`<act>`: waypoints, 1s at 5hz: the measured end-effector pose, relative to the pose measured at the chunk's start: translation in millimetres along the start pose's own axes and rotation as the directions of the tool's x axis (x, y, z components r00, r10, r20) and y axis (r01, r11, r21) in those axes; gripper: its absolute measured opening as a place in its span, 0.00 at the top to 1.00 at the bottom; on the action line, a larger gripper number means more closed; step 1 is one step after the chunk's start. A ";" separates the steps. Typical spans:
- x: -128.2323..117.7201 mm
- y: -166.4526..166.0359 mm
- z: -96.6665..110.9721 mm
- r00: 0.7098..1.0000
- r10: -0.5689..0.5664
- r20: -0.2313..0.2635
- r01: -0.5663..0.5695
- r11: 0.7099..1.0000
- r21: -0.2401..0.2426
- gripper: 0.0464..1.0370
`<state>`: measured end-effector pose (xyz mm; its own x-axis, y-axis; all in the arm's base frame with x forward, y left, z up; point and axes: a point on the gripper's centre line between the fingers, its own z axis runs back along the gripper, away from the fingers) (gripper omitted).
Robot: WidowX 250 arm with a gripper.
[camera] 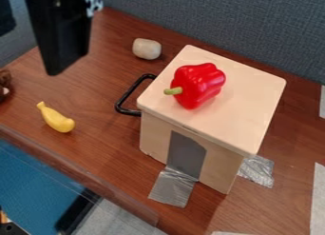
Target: Take the red bell pepper and place it in the lower left part of the table
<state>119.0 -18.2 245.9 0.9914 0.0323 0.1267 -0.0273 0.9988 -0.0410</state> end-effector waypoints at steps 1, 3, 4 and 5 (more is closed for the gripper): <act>0.6 -1.1 -1.0 1.000 -0.009 0.001 0.009 1.000 -0.006 0.04; 69.7 -5.8 -25.0 0.997 -0.079 -0.015 0.078 0.996 -0.046 0.04; 105.5 -11.0 -52.5 0.988 -0.152 -0.019 0.151 0.988 -0.035 0.04; 131.7 -16.9 -82.4 0.978 -0.205 -0.024 0.205 0.979 -0.017 0.04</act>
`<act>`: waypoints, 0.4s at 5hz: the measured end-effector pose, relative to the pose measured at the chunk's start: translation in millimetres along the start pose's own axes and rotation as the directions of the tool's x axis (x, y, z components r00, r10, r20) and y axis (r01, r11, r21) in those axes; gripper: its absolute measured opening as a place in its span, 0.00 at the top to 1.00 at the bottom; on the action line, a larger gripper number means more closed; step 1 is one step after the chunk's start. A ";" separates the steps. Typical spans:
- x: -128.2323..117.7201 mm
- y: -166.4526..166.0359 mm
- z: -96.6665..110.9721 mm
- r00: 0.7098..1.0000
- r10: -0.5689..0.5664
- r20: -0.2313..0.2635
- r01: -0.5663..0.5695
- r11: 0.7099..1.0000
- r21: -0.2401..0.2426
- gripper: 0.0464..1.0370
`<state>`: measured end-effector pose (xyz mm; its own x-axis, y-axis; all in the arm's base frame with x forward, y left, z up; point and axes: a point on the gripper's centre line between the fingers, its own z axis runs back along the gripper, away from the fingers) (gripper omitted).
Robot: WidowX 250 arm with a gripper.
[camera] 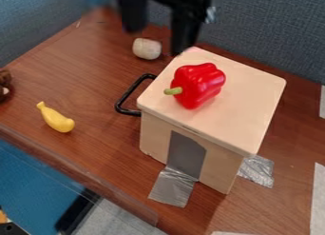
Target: Take the red bell pepper and place it in the lower left part of the table
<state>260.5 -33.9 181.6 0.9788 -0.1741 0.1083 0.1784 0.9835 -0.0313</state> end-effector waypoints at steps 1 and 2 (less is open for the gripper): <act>17.2 -1.2 -16.7 1.000 -0.027 -0.013 0.027 1.000 0.005 0.04; 23.4 -0.8 -30.1 0.999 -0.034 -0.037 0.034 0.999 0.009 0.04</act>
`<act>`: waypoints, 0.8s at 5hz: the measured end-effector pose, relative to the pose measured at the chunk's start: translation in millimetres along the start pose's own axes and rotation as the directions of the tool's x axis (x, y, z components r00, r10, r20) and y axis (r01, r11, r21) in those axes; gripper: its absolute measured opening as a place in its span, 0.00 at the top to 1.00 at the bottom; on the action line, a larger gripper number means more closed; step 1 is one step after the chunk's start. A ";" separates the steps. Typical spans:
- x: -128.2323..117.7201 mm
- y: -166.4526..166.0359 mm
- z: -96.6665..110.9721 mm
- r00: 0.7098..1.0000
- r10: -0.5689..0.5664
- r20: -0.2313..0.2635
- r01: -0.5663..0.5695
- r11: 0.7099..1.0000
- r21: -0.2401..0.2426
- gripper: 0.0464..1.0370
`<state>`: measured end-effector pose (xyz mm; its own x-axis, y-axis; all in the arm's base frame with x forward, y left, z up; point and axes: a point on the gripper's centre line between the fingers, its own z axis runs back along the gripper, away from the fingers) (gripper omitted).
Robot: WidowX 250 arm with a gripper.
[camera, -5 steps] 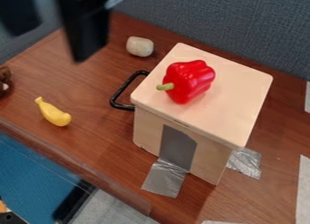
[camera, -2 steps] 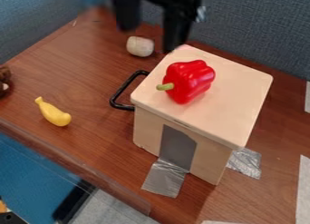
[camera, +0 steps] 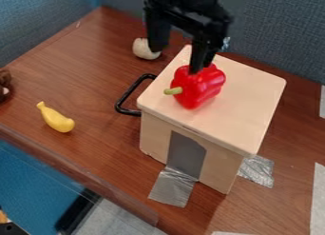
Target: Take the red bell pepper and place it in the lower left part of the table
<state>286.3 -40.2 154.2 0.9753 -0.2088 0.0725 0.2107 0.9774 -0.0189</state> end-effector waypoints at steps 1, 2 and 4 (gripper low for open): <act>3.1 -4.7 -10.0 1.000 0.004 -0.019 -0.004 1.000 -0.012 0.04; 4.9 -16.4 -10.8 1.000 -0.019 -0.017 0.019 0.999 -0.029 0.04; 12.9 -13.5 -35.3 0.998 -0.021 -0.064 0.024 0.999 0.048 0.04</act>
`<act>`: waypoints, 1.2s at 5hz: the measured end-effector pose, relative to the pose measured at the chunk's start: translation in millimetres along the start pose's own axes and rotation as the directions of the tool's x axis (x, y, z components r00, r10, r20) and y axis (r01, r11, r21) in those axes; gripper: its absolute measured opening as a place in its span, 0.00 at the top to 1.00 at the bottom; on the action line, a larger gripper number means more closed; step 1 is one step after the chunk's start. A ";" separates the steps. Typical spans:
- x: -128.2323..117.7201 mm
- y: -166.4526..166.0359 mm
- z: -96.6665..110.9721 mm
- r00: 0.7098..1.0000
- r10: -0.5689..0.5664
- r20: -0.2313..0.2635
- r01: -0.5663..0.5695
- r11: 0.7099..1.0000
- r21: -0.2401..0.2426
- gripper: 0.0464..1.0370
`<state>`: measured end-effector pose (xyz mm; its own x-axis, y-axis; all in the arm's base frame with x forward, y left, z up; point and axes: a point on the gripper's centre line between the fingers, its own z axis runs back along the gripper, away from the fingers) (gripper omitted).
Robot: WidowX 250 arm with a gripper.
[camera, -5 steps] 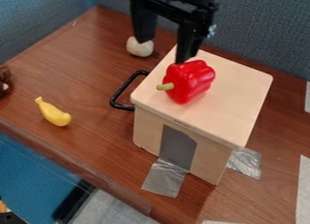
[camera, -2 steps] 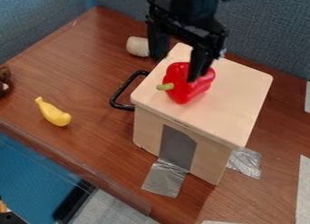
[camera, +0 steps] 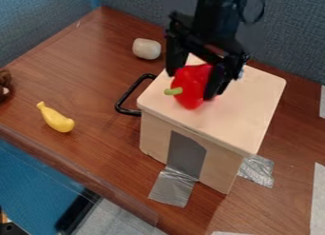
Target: Take the red bell pepper and place it in the lower left part of the table
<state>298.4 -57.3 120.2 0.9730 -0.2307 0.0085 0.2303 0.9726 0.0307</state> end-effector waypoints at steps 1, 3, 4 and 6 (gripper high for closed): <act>-0.6 8.7 -7.8 0.999 0.008 -0.032 -0.006 0.998 0.056 0.08; -6.6 5.7 6.1 1.000 0.011 -0.020 -0.010 0.999 0.032 0.15; -11.7 36.5 33.1 0.992 0.118 0.053 -0.118 0.993 -0.002 0.15; -32.2 121.0 43.4 0.941 0.327 0.085 -0.323 0.945 -0.054 0.15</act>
<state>294.3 66.7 167.1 0.9897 0.0986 0.1034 -0.0962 0.9950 -0.0282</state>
